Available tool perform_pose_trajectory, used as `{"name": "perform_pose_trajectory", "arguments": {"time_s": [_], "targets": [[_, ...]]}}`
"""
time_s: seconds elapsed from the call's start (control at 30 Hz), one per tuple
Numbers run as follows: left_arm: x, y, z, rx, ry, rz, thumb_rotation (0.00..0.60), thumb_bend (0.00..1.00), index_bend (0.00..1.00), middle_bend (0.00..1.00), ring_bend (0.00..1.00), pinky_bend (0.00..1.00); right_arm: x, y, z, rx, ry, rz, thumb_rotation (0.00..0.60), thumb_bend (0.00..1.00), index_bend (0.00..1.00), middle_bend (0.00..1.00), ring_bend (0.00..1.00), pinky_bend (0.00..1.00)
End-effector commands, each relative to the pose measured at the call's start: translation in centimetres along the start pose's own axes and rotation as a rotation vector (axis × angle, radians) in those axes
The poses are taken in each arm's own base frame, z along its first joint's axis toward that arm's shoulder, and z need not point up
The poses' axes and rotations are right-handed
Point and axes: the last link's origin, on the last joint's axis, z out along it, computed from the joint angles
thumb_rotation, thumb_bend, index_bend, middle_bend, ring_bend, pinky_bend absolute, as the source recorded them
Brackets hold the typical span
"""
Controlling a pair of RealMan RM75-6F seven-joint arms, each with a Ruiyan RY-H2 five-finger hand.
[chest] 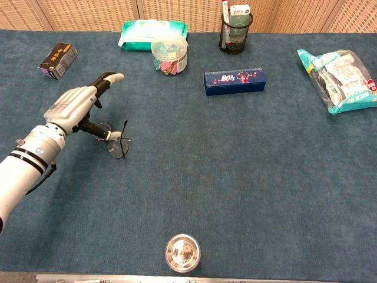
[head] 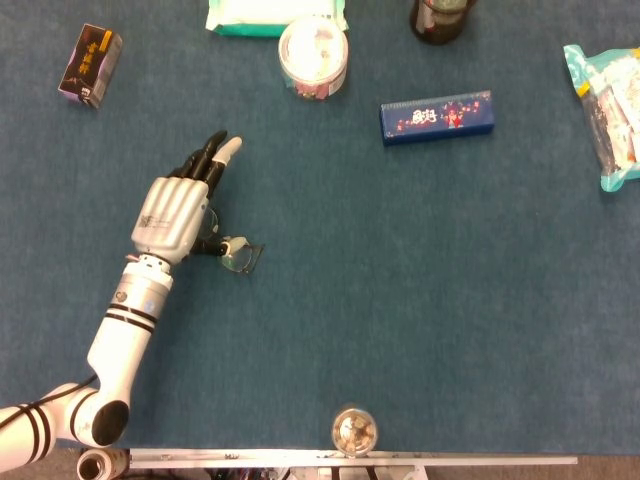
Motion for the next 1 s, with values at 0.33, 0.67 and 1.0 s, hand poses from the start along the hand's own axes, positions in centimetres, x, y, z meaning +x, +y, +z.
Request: {"name": "perform_pose_trajectory", "arguments": {"time_s": [0.33,0.67,1.0], "targets": [[-0.9,-0.2,-0.3,0.009,-0.024,-0.013,0.600,0.04,0.00,0.00,0.13,0.32,0.0,0.0,-0.2,-0.004,-0.003,0.002,0.600,0.22,0.43,0.39,0.34,0.58],[-1.5,-0.1,-0.1,0.001,-0.040,-0.015,0.600,0.04,0.00,0.00,0.13,0.32,0.0,-0.1,-0.4,-0.007,0.000,0.002,0.600,0.22,0.43,0.39,0.34,0.58],[-1.6,-0.3,-0.1,0.012,-0.042,-0.014,0.600,0.04,0.00,0.00,0.13,0.32,-0.2,0.0,-0.4,-0.009,-0.007,0.009,0.600,0.22,0.43,0.39,0.34,0.58]]}}
